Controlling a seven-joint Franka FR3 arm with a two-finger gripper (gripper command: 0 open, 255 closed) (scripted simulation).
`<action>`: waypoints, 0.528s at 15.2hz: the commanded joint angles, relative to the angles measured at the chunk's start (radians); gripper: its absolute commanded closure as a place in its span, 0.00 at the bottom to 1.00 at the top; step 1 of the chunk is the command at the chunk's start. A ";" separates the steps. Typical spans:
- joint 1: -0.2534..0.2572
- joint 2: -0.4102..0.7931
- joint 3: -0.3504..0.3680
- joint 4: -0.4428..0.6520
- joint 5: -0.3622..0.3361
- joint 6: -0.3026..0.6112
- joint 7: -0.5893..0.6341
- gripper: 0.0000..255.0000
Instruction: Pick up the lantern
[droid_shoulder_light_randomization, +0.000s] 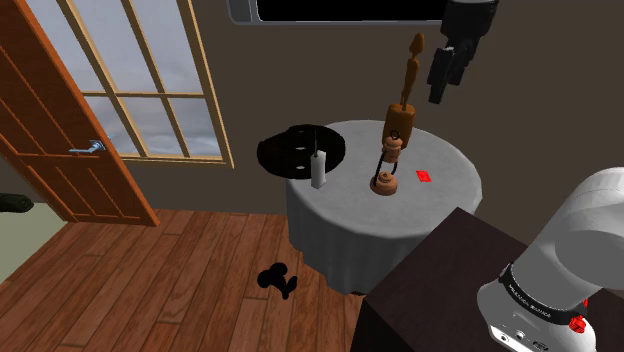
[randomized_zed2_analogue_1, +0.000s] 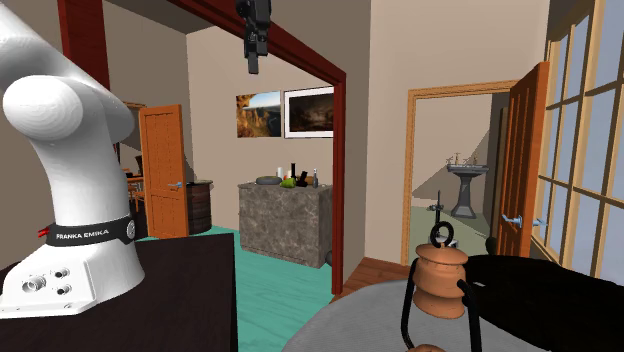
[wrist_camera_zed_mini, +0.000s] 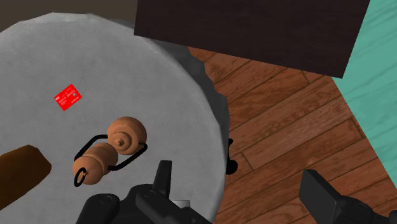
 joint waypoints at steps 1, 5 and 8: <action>0.000 0.000 0.000 0.000 0.000 0.000 0.000 0.00; -0.024 0.068 -0.063 -0.037 -0.027 0.111 -0.049 0.00; -0.041 0.132 -0.110 -0.051 -0.043 0.194 -0.086 0.00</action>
